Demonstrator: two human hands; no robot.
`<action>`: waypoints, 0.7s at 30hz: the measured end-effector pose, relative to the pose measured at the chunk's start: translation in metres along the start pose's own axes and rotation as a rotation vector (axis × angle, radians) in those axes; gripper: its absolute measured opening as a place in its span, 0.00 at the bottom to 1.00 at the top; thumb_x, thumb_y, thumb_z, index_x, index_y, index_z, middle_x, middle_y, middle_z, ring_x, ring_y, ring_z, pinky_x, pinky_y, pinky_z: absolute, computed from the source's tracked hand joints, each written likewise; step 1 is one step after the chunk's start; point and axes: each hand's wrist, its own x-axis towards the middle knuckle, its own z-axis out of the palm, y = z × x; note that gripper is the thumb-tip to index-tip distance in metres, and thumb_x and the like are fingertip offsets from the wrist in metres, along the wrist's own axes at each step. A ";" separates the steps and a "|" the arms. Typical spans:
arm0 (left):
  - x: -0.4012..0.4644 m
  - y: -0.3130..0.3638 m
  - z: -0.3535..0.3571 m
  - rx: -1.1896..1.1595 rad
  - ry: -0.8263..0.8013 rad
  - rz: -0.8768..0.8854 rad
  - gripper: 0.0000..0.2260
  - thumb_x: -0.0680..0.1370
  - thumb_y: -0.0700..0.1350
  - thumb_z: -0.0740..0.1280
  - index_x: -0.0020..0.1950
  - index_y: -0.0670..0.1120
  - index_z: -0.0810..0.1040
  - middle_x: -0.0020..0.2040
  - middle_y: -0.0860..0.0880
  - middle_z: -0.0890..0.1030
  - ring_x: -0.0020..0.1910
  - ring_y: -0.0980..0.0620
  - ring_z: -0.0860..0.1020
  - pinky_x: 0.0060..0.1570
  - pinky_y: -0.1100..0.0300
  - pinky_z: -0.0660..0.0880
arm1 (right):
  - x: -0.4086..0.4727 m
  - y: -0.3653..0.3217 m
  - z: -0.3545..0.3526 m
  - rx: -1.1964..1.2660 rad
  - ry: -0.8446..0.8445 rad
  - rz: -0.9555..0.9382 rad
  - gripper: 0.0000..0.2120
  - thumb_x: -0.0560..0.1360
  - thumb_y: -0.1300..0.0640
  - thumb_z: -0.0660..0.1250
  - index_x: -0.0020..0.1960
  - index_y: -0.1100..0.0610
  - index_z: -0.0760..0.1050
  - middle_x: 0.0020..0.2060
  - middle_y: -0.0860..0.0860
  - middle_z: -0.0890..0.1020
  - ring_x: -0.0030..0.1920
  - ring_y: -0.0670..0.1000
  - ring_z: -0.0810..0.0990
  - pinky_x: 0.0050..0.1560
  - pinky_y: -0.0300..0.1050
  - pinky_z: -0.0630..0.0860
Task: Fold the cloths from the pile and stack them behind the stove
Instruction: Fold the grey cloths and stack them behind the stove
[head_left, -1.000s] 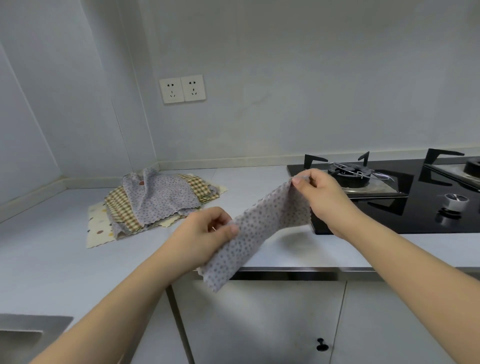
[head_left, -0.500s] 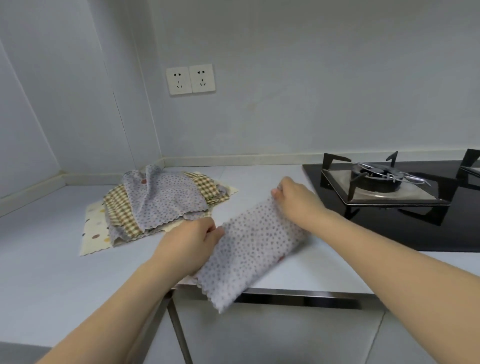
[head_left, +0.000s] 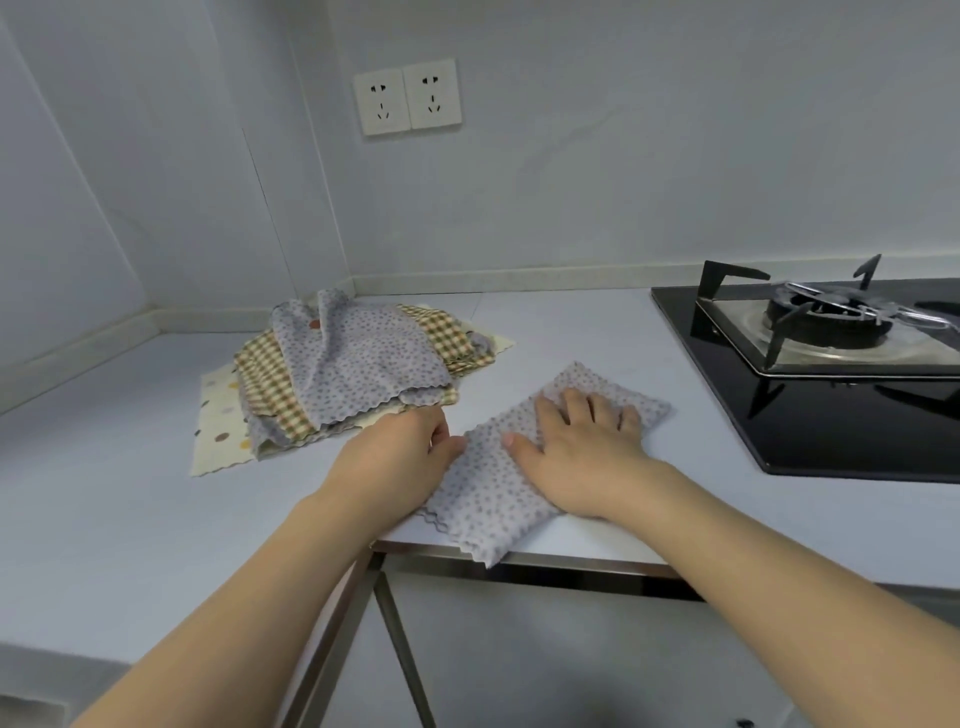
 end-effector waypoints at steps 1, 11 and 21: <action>-0.001 0.000 -0.001 -0.006 -0.003 -0.009 0.13 0.79 0.57 0.62 0.41 0.49 0.72 0.36 0.52 0.76 0.36 0.54 0.73 0.32 0.57 0.66 | 0.000 0.002 0.002 0.014 -0.024 0.000 0.36 0.77 0.33 0.39 0.79 0.52 0.43 0.78 0.56 0.46 0.76 0.60 0.44 0.72 0.66 0.41; -0.010 0.001 -0.021 -0.206 -0.262 -0.012 0.05 0.81 0.44 0.59 0.56 0.51 0.68 0.36 0.51 0.74 0.34 0.53 0.71 0.36 0.57 0.68 | -0.062 -0.010 0.007 0.027 0.016 -0.189 0.39 0.76 0.30 0.42 0.79 0.51 0.39 0.77 0.53 0.37 0.76 0.57 0.35 0.73 0.63 0.35; -0.029 0.001 -0.044 -0.187 -0.536 0.011 0.24 0.74 0.32 0.55 0.60 0.59 0.71 0.61 0.54 0.71 0.55 0.52 0.73 0.51 0.58 0.71 | -0.084 -0.008 0.015 -0.021 0.185 -0.354 0.52 0.65 0.22 0.56 0.78 0.53 0.49 0.77 0.55 0.49 0.77 0.58 0.47 0.75 0.61 0.47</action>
